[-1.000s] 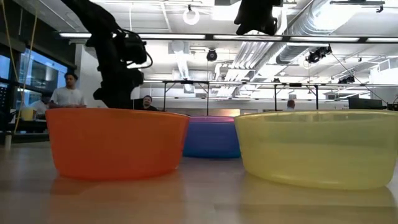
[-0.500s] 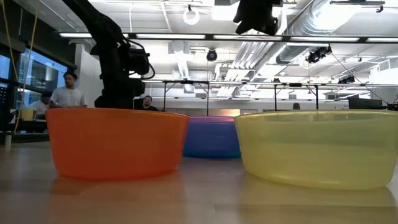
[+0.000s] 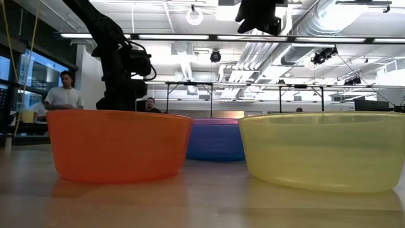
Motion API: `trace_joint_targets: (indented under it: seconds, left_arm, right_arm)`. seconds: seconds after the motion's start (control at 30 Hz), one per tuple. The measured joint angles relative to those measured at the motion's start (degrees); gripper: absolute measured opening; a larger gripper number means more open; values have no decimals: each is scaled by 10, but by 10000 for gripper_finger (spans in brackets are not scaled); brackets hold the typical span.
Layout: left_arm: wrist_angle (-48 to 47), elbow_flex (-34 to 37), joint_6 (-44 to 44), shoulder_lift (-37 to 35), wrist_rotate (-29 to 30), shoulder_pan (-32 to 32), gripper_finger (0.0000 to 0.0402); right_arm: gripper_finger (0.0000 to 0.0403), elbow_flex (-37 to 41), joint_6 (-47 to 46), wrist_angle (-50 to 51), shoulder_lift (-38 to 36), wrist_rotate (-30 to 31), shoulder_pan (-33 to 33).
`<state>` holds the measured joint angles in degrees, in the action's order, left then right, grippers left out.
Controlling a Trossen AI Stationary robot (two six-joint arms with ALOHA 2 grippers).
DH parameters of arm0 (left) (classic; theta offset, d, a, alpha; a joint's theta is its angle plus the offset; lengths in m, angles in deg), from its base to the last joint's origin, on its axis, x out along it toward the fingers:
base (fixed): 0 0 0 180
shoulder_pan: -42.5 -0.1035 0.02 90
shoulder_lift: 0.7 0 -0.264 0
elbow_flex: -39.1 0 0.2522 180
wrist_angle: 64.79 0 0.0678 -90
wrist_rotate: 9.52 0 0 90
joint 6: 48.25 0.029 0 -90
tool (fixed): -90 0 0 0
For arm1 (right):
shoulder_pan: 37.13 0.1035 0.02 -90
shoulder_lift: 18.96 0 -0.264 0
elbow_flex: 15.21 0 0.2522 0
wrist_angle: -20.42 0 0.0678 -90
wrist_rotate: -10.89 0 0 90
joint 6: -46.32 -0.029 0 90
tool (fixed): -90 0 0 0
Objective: Nest bowls inside each other
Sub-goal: Stack the green bowl on the purple bowl
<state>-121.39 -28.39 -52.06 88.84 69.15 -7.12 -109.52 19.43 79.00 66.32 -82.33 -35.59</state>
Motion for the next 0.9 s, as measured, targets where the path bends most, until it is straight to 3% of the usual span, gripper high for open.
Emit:
trace_joint_targets:
  seconds: [0.9]
  left_arm:
    - [41, 0, -2, 35, -8, 6, 163]
  right_arm:
    - [115, 0, -1, -14, 0, 0, 0]
